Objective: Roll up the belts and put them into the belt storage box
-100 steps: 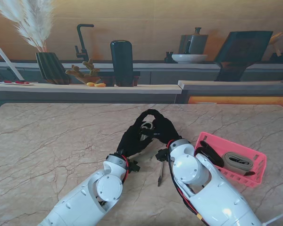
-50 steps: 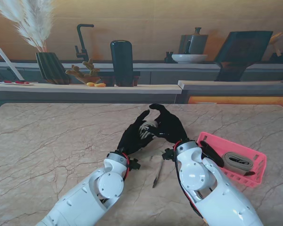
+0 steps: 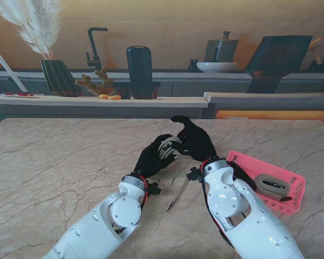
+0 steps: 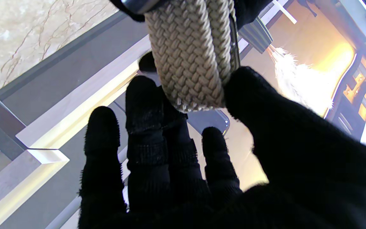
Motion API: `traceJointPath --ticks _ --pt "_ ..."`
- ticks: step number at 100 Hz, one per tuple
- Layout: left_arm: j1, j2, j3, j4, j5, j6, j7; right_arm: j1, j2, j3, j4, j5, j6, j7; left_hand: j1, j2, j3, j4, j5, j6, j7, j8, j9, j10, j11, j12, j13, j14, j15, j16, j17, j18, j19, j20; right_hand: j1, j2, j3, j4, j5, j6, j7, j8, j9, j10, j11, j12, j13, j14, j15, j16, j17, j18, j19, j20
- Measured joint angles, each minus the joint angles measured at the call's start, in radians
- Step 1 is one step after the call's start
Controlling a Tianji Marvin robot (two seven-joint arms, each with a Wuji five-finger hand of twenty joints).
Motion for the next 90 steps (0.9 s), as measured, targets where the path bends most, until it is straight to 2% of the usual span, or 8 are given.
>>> traceJointPath --ticks 6,12,18,25,40,63,79,90 --pt "0.005 0.000 -0.005 -0.006 -0.006 0.002 -0.003 0.000 0.002 0.005 0.000 -0.012 -0.006 0.000 0.053 0.053 -0.075 -0.003 0.091 0.004 0.062 0.000 0.054 0.004 -0.010 -0.015 0.016 0.027 -0.001 -0.039 0.014 0.023 0.009 -0.023 0.003 0.000 0.001 0.000 0.056 -0.030 0.036 0.014 0.000 0.000 0.001 0.000 0.000 -0.001 0.000 0.000 0.000 0.000 0.000 0.000" --pt "0.011 0.000 -0.012 -0.015 -0.016 0.002 -0.015 0.000 0.005 0.008 0.000 -0.020 -0.011 0.002 0.149 0.114 -0.241 -0.003 0.150 0.007 0.124 -0.001 0.066 0.015 0.019 -0.071 0.032 0.041 -0.001 -0.057 0.039 0.039 0.037 -0.038 0.011 0.000 0.001 0.000 0.122 -0.068 0.075 0.039 0.000 0.000 0.001 0.000 0.000 -0.001 0.000 0.000 0.000 0.000 0.000 0.000" --pt "0.016 0.003 -0.016 -0.024 -0.033 0.001 -0.036 0.000 0.009 0.013 0.000 -0.032 -0.017 0.012 0.235 0.169 -0.408 -0.003 0.181 0.017 0.157 0.002 0.079 0.032 0.065 -0.125 0.052 0.052 -0.002 -0.059 0.074 0.050 0.084 -0.038 0.011 0.000 0.001 0.000 0.164 -0.095 0.093 0.061 0.000 0.000 0.001 0.000 0.000 -0.002 0.000 0.000 0.000 0.000 0.000 0.000" --pt "0.023 0.008 -0.022 -0.036 -0.063 0.000 -0.076 0.000 0.016 0.022 0.000 -0.057 -0.028 0.039 0.265 0.199 -0.486 -0.003 0.181 0.031 0.179 0.040 0.094 0.041 0.111 -0.136 0.069 0.052 0.018 -0.057 0.111 0.053 0.134 -0.037 0.011 0.018 -0.002 0.000 0.182 -0.107 0.096 0.082 0.001 -0.001 -0.024 0.001 0.004 -0.003 -0.049 -0.013 0.000 0.000 0.000 0.000" --pt "0.031 0.029 -0.024 -0.057 -0.072 0.000 -0.136 0.000 0.037 0.060 0.006 -0.077 -0.131 0.137 0.269 0.218 -0.509 -0.003 0.181 0.035 0.210 0.138 0.095 0.042 0.152 -0.051 0.090 0.053 0.064 -0.023 0.146 0.048 0.182 0.000 -0.094 0.089 -0.068 0.040 0.161 -0.123 0.024 0.105 -0.085 -0.023 -0.087 0.024 -0.080 -0.015 -0.207 -0.065 -0.019 -0.012 -0.044 0.000" --pt "0.040 0.056 -0.028 -0.087 -0.101 0.001 -0.233 0.007 0.064 0.098 0.035 -0.172 -0.245 0.145 0.270 0.242 -0.528 -0.004 0.162 0.035 0.231 0.227 0.095 0.041 0.176 0.026 0.090 0.046 0.092 0.017 0.151 0.025 0.204 0.047 -0.252 0.130 -0.145 0.038 0.113 -0.138 -0.030 0.124 -0.226 -0.045 -0.216 0.025 -0.189 -0.032 -0.369 -0.126 -0.065 -0.024 -0.135 0.007" --pt "0.051 0.067 -0.037 -0.107 -0.140 -0.003 -0.268 0.008 0.085 0.158 0.043 -0.275 -0.388 0.236 0.270 0.252 -0.535 -0.005 0.161 0.035 0.231 0.239 0.095 0.038 0.176 0.037 0.090 0.044 0.100 0.018 0.150 0.023 0.205 0.049 -0.262 0.097 -0.150 0.037 0.064 -0.164 -0.069 0.144 -0.287 -0.081 -0.289 0.019 -0.205 -0.056 -0.458 -0.161 -0.066 -0.040 -0.183 0.037" --pt "0.055 0.072 -0.041 -0.115 -0.165 -0.008 -0.289 0.008 0.112 0.173 0.043 -0.307 -0.418 0.274 0.270 0.253 -0.536 -0.006 0.161 0.034 0.231 0.240 0.095 0.037 0.176 0.037 0.090 0.044 0.101 0.026 0.148 0.022 0.205 0.055 -0.231 0.068 -0.173 0.037 0.052 -0.169 -0.063 0.146 -0.291 -0.093 -0.306 0.014 -0.205 -0.062 -0.473 -0.166 -0.065 -0.050 -0.195 0.046"
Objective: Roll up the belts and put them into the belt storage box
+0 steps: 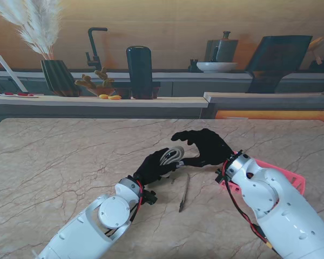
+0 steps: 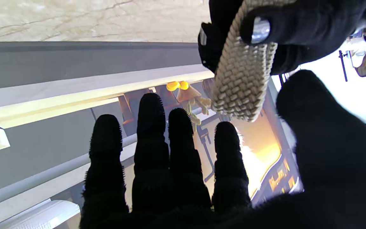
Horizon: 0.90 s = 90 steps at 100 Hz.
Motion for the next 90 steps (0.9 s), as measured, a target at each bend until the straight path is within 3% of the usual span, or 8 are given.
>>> traceJointPath --ticks 10,24,40,51,56,60,67,90 --pt "0.001 0.003 0.000 -0.002 -0.003 -0.005 -0.009 -0.001 0.012 0.002 0.000 -0.007 -0.009 -0.002 0.000 0.000 0.000 0.000 0.000 0.000 0.000 0.001 0.000 0.000 0.000 0.000 0.000 0.000 0.000 0.001 -0.006 0.000 0.000 0.002 0.002 -0.012 0.019 0.000 0.003 -0.008 0.003 0.011 0.011 -0.022 -0.001 0.000 0.002 -0.012 -0.001 0.000 0.016 0.000 -0.003 0.011" --pt "0.002 0.005 0.000 -0.006 -0.010 -0.011 -0.017 0.010 0.013 -0.022 0.026 -0.060 -0.011 -0.080 0.000 0.000 0.000 0.000 0.000 -0.001 0.000 0.012 0.000 -0.001 0.000 0.000 0.000 0.000 0.000 0.002 -0.008 0.000 0.000 0.006 0.020 -0.012 0.085 0.000 0.017 -0.019 0.031 0.016 0.034 -0.036 0.001 0.000 0.032 -0.022 -0.001 0.000 0.038 -0.012 -0.003 0.023" --pt "0.004 0.008 0.001 -0.010 -0.015 -0.016 -0.028 0.045 0.013 -0.062 0.062 -0.049 -0.019 -0.060 0.000 0.000 0.000 0.000 0.000 -0.001 0.000 0.013 0.000 -0.001 0.000 0.000 0.000 0.000 0.000 0.002 -0.010 0.000 0.000 0.007 0.021 -0.012 0.126 0.000 0.042 -0.048 0.061 0.024 0.088 -0.055 0.004 0.000 0.052 -0.036 0.001 0.000 0.052 -0.013 -0.003 0.024" --pt "0.004 0.009 0.002 -0.011 -0.019 -0.017 -0.032 0.070 0.013 -0.090 0.084 -0.014 -0.023 -0.048 0.000 0.000 0.000 0.000 0.000 -0.001 0.000 0.014 0.000 -0.001 0.000 0.000 0.000 0.000 0.000 0.002 -0.010 0.000 0.000 0.009 0.037 -0.024 0.152 0.000 0.123 -0.121 0.113 0.039 0.189 -0.088 0.017 0.000 0.101 -0.050 0.013 0.012 0.066 -0.013 -0.003 0.024" --pt "0.004 0.009 0.002 -0.011 -0.022 -0.018 -0.035 0.082 0.013 -0.106 0.097 0.005 -0.027 -0.049 0.000 0.001 0.000 0.000 0.000 -0.001 0.000 0.014 0.000 -0.001 0.000 0.000 0.000 0.000 0.000 0.002 -0.011 0.000 0.000 0.011 0.069 -0.026 0.138 -0.024 0.148 -0.144 0.175 -0.018 0.272 -0.109 0.033 0.012 0.143 -0.062 0.032 0.024 0.081 -0.014 -0.003 0.024" --pt "0.004 0.010 0.002 -0.011 -0.025 -0.018 -0.036 0.093 0.012 -0.119 0.110 0.011 -0.031 -0.057 0.008 0.001 0.000 0.000 0.000 -0.001 0.000 0.014 0.000 -0.001 0.000 0.000 0.000 0.000 0.000 0.003 -0.012 0.000 0.000 0.012 0.106 -0.026 0.109 -0.069 0.162 -0.160 0.243 -0.081 0.342 -0.120 0.034 0.027 0.168 -0.067 0.050 0.031 0.091 -0.015 0.002 0.024" --pt "0.006 0.012 0.002 -0.011 -0.028 -0.018 -0.038 0.109 0.008 -0.135 0.132 0.024 -0.040 -0.078 0.008 0.002 0.000 0.000 0.000 -0.001 0.000 0.016 0.000 -0.001 -0.001 0.000 0.000 0.000 0.000 0.003 -0.015 0.000 0.000 0.016 0.140 -0.038 0.070 -0.087 0.224 -0.174 0.290 -0.173 0.456 -0.130 0.034 0.038 0.222 -0.074 0.089 0.047 0.107 -0.015 0.016 0.024" --pt "0.014 0.013 -0.003 -0.012 -0.048 -0.029 -0.034 0.117 -0.005 -0.143 0.140 0.034 -0.039 -0.092 0.012 0.000 0.000 0.003 0.000 -0.002 -0.012 0.003 0.000 -0.001 -0.053 0.002 0.000 0.001 -0.028 0.004 -0.041 0.000 -0.069 0.017 0.157 -0.103 0.083 -0.121 0.322 -0.174 0.304 -0.275 0.555 -0.132 0.035 0.036 0.304 -0.075 0.124 0.052 0.150 -0.015 0.049 0.022"
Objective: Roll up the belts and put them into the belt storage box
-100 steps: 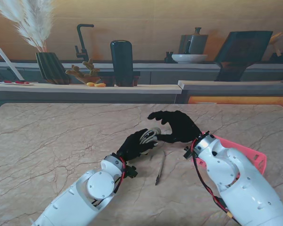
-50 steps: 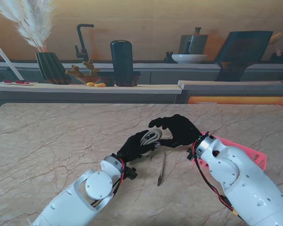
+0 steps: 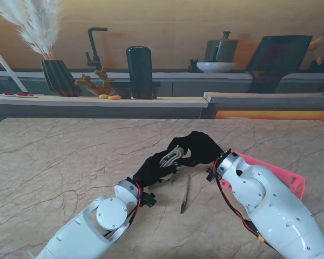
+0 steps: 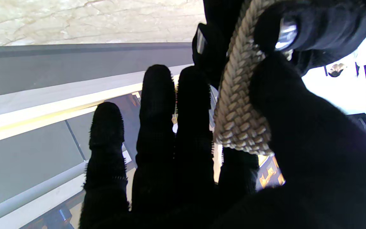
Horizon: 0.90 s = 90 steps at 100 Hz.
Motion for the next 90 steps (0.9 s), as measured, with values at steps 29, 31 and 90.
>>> traceJointPath --ticks 29,31,90 --pt "0.005 -0.015 -0.016 -0.012 -0.073 -0.029 0.011 -0.032 -0.027 0.012 -0.022 -0.094 0.072 -0.204 -0.439 -0.227 0.541 0.009 -0.056 -0.038 -0.265 -0.104 -0.127 -0.013 -0.170 -0.191 -0.150 0.010 -0.302 -0.108 -0.256 0.040 -0.356 -0.118 0.000 -0.052 0.013 -0.034 0.051 -0.022 0.001 -0.017 0.018 -0.001 0.017 -0.004 0.018 0.004 0.012 0.000 0.003 0.014 0.014 -0.009" --pt "0.005 -0.014 -0.017 -0.013 -0.081 -0.031 0.001 -0.035 -0.028 0.015 -0.027 -0.099 0.077 -0.208 -0.455 -0.233 0.542 0.009 -0.065 -0.038 -0.279 -0.111 -0.136 -0.014 -0.179 -0.198 -0.163 0.012 -0.325 -0.119 -0.272 0.044 -0.376 -0.124 0.000 -0.058 0.013 -0.034 0.052 -0.024 0.001 -0.017 0.018 -0.001 0.019 -0.004 0.018 0.004 0.012 0.000 0.003 0.014 0.014 -0.009" --pt "0.037 -0.011 -0.053 -0.050 -0.162 0.008 -0.032 -0.063 -0.045 0.085 -0.138 -0.122 0.178 -0.310 -0.290 -0.219 0.563 0.011 -0.129 -0.062 -0.397 -0.206 -0.207 -0.024 -0.248 -0.241 -0.269 0.032 -0.453 -0.191 -0.366 0.045 -0.517 -0.208 0.011 -0.070 0.045 -0.041 0.053 -0.023 0.009 -0.014 0.018 0.007 0.051 -0.028 0.018 0.014 0.058 0.001 -0.011 0.017 0.048 -0.032"
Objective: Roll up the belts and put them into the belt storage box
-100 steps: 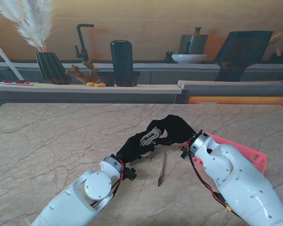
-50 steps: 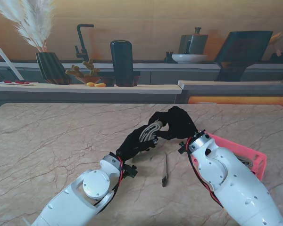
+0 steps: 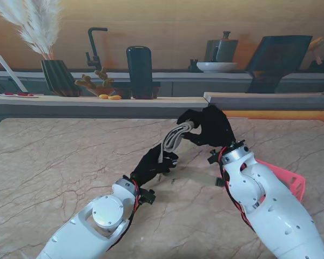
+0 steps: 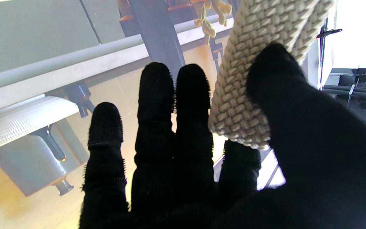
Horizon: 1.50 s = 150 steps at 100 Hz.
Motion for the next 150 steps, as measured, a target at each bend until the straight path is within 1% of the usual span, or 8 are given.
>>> traceJointPath --ticks 38,53,63,74,101,119,133,150 --pt "0.043 -0.006 -0.051 -0.076 0.101 0.038 0.124 -0.005 -0.001 0.051 -0.059 -0.022 0.027 0.014 0.123 0.045 -0.083 0.001 0.009 0.002 0.046 -0.001 0.046 -0.011 -0.013 0.205 0.018 0.000 0.076 0.033 0.002 0.000 0.042 -0.024 0.000 0.000 0.003 0.001 0.000 0.009 0.011 0.000 0.000 0.007 0.012 -0.017 0.000 0.008 0.010 0.000 -0.011 0.009 0.014 -0.012" --pt "0.046 -0.006 -0.063 -0.101 0.104 0.051 0.133 -0.006 0.000 0.062 -0.084 -0.008 0.039 0.026 0.218 0.142 -0.178 0.000 0.018 0.002 0.076 0.005 0.090 -0.011 -0.040 0.250 0.038 0.001 0.114 0.047 0.019 0.001 0.067 -0.023 0.000 0.000 0.003 0.001 0.000 0.011 0.013 0.000 0.000 0.008 0.017 -0.019 0.000 0.009 0.012 0.000 -0.011 0.009 0.015 -0.012" --pt "0.040 -0.007 -0.056 -0.108 0.054 0.054 0.139 -0.005 0.000 0.060 -0.094 0.005 0.047 0.028 0.293 0.213 -0.322 0.001 0.062 0.001 0.123 0.038 0.096 -0.010 -0.030 0.250 0.054 0.006 0.156 0.062 0.037 0.002 0.091 -0.023 0.000 0.000 0.003 0.002 0.000 0.013 0.014 0.000 0.000 0.009 0.022 -0.019 0.000 0.011 0.021 0.000 -0.011 0.009 0.018 -0.013" --pt "0.027 -0.014 -0.035 -0.105 -0.043 0.054 0.139 0.003 -0.001 0.041 -0.095 0.022 0.056 0.018 0.330 0.268 -0.331 0.001 0.087 -0.009 0.175 0.070 0.104 -0.010 0.003 0.239 0.066 0.013 0.169 0.068 0.044 0.005 0.104 -0.023 0.002 0.000 0.004 0.003 0.000 0.013 0.018 0.000 0.000 0.009 0.022 -0.019 0.000 0.011 0.021 0.000 -0.011 0.009 0.021 -0.017" --pt "0.006 -0.058 0.019 -0.063 -0.140 0.041 0.196 0.048 -0.017 -0.042 -0.028 0.068 0.106 -0.036 0.333 0.288 -0.352 0.001 0.098 -0.014 0.214 0.092 0.104 0.001 0.014 0.142 0.079 0.013 0.127 0.022 0.057 -0.004 0.104 -0.046 0.002 0.000 0.013 0.003 -0.001 0.014 0.021 0.000 0.000 0.013 0.025 -0.023 0.000 0.012 0.033 0.000 -0.012 0.010 0.027 -0.026" --pt "0.001 -0.087 0.040 -0.037 -0.177 0.023 0.226 0.076 -0.033 -0.085 0.029 0.101 0.136 -0.064 0.341 0.288 -0.503 0.001 0.069 -0.014 0.214 0.061 0.045 0.001 0.014 0.064 0.050 0.013 0.062 -0.048 0.047 -0.032 0.080 -0.072 0.002 0.000 0.017 0.003 -0.001 0.019 0.022 0.000 0.000 0.018 0.034 -0.034 0.000 0.016 0.034 0.000 -0.012 0.021 0.030 -0.026" --pt "0.002 -0.102 0.046 -0.031 -0.260 -0.003 0.245 0.088 -0.041 -0.118 0.054 0.126 0.140 -0.078 -0.005 0.207 -0.166 0.001 0.001 0.004 0.190 0.040 -0.038 0.001 0.015 -0.076 -0.016 0.009 -0.021 -0.121 0.024 -0.070 0.026 -0.094 0.013 0.000 0.023 0.022 -0.001 0.028 0.024 0.000 0.000 0.021 0.038 -0.034 0.000 0.020 0.045 0.000 -0.023 0.022 0.041 -0.037" --pt "0.007 -0.118 0.053 -0.020 -0.222 -0.044 0.316 0.092 -0.049 -0.152 0.079 0.138 0.137 -0.094 -0.333 0.018 0.015 0.002 -0.128 0.070 0.147 0.005 -0.155 0.001 -0.014 -0.142 -0.110 -0.014 -0.113 -0.213 0.001 -0.129 -0.063 -0.130 0.013 0.001 0.035 0.024 -0.002 0.030 0.025 0.000 0.000 0.023 0.038 -0.036 0.000 0.022 0.045 0.000 -0.023 0.023 0.043 -0.037"
